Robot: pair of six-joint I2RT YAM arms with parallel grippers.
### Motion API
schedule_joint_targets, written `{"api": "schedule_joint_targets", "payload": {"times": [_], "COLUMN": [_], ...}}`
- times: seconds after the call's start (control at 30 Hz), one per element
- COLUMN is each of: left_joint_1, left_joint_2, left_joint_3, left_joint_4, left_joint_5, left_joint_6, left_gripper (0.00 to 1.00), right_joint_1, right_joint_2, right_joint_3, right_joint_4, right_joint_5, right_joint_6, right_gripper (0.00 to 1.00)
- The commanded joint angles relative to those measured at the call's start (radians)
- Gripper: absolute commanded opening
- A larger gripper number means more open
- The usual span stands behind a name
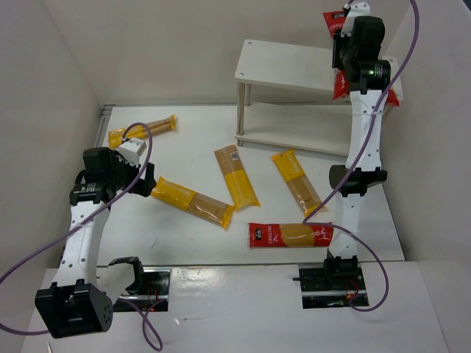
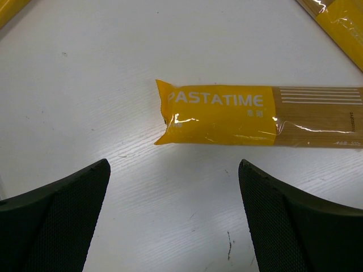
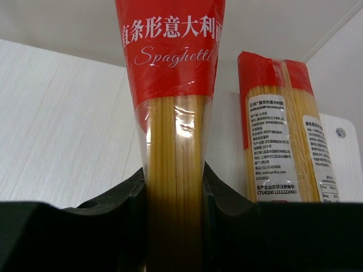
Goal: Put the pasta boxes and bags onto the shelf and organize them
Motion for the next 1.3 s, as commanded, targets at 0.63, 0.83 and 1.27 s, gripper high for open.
{"api": "schedule_joint_targets", "payload": {"times": [0.63,0.83,1.27], "left_joint_1": [0.006,0.006,0.006], "left_joint_2": [0.010,0.010,-0.009], "left_joint_3": [0.008,0.008,0.017], "left_joint_4": [0.001,0.001,0.001], "left_joint_5": [0.049,0.049,0.058], "left_joint_6": [0.024,0.024,0.024], "left_gripper": [0.99,0.99,0.99], "right_joint_1": [-0.006,-0.006,0.075], "right_joint_2": [-0.093,-0.148,-0.430], "right_joint_3": [-0.072,-0.092,-0.331], "right_joint_4": [0.032,0.014,0.014], "right_joint_5": [0.043,0.009,-0.043], "right_joint_6": [0.027,0.036,0.055], "right_gripper": [0.74,0.84,0.95]}}
